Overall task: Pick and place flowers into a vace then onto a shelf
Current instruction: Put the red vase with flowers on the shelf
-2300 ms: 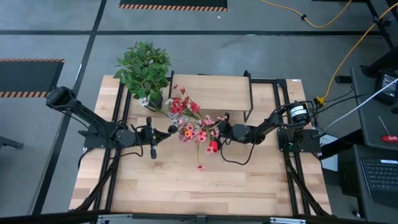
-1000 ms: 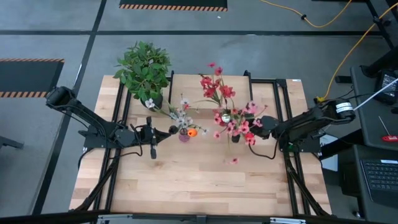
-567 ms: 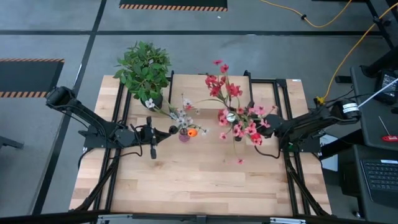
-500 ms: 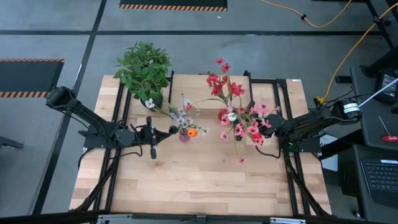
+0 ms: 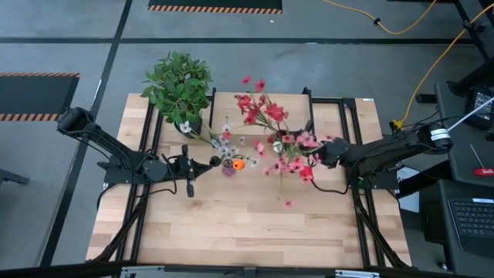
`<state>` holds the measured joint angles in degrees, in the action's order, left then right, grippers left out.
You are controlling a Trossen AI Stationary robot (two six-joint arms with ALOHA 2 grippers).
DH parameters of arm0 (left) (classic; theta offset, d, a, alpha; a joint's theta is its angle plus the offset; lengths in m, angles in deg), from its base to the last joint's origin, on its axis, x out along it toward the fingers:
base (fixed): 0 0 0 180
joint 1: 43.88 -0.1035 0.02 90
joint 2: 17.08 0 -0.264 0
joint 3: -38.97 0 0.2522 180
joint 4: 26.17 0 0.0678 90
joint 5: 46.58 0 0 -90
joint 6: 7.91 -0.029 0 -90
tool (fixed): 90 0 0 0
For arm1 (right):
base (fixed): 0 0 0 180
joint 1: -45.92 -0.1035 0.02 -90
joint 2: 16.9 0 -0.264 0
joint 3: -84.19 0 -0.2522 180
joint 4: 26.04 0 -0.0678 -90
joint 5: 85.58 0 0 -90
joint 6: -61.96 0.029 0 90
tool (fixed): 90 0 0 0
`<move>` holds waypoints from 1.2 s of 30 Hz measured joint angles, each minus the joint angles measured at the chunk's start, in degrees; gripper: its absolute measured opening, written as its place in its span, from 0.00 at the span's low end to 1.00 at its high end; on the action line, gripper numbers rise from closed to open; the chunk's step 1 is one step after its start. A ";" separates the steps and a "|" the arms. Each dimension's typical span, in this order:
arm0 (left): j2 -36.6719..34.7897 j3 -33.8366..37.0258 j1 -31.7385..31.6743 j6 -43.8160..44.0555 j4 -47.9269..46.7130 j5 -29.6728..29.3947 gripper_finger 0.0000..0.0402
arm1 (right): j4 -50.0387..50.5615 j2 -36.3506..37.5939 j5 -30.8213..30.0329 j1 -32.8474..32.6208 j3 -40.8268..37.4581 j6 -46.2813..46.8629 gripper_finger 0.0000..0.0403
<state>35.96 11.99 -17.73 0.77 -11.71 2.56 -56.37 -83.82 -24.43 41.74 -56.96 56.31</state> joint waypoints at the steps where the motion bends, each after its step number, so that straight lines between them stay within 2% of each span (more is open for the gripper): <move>1: 0.00 0.00 0.00 0.01 0.01 0.00 0.01 | 0.43 0.37 0.00 0.00 0.49 -0.69 0.34; 11: 0.00 0.00 0.00 0.02 0.14 0.00 0.01 | 1.39 6.92 -0.14 0.00 1.27 -4.12 0.34; 20: 0.00 0.00 0.00 0.03 0.32 -0.01 0.01 | 7.32 11.28 -0.01 0.88 1.27 -3.68 0.34; 32: 0.00 0.00 -0.01 0.12 0.34 -0.02 0.01 | 8.92 11.35 0.17 10.09 1.27 -3.30 0.34; 36: 0.00 0.00 -0.02 0.12 0.34 -0.02 0.01 | 12.81 11.48 6.15 14.00 2.46 -0.19 0.34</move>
<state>35.96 11.99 -17.75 0.89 -11.37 2.54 -43.56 -72.34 -18.28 55.73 -54.51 56.12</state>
